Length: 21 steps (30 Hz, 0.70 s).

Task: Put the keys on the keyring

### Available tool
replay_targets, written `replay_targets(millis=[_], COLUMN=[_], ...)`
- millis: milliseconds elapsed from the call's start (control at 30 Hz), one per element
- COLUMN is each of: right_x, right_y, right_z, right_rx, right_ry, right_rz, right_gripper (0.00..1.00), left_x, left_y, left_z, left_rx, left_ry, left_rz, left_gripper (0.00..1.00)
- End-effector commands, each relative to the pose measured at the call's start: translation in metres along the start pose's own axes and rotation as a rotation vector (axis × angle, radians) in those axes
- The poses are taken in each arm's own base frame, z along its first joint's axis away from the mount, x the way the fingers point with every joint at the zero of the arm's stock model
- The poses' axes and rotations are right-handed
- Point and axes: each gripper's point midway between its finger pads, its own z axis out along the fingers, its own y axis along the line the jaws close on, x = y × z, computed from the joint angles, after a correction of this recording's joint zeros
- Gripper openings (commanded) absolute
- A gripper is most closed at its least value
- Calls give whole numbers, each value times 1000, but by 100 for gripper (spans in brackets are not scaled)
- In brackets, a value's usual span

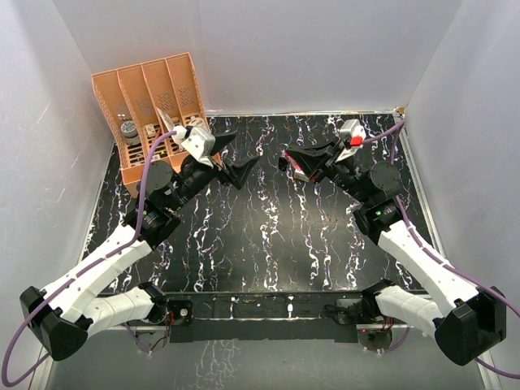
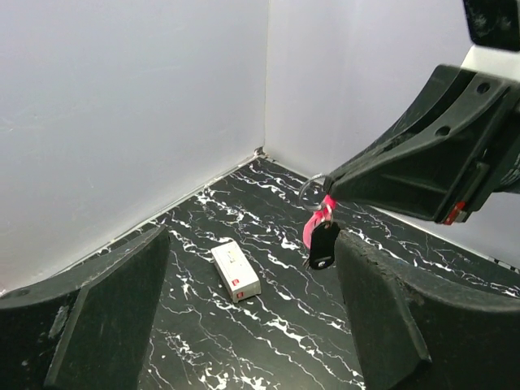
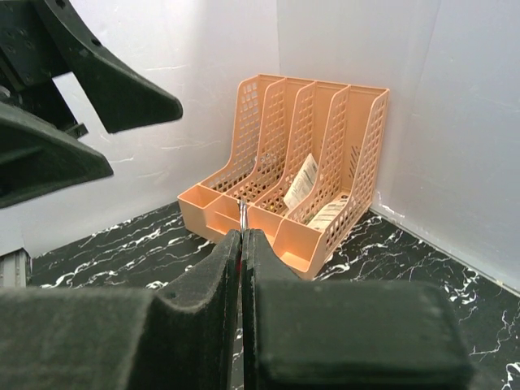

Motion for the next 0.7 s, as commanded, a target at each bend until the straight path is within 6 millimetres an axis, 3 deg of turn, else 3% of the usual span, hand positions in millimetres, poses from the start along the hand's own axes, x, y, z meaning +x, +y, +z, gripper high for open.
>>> replay_targets(millis=[0, 667], right_x=[-39, -43], right_y=[2, 4], right_z=[8, 10], right_rx=[-6, -22], right_ry=[-84, -97], right_rz=[-52, -66], right_gripper=[0, 0], left_x=[-14, -18], left_y=[4, 5], left_z=[-7, -8], left_rx=[-17, -25], left_ry=[-34, -41], left_rz=[20, 13], left_gripper=[81, 81])
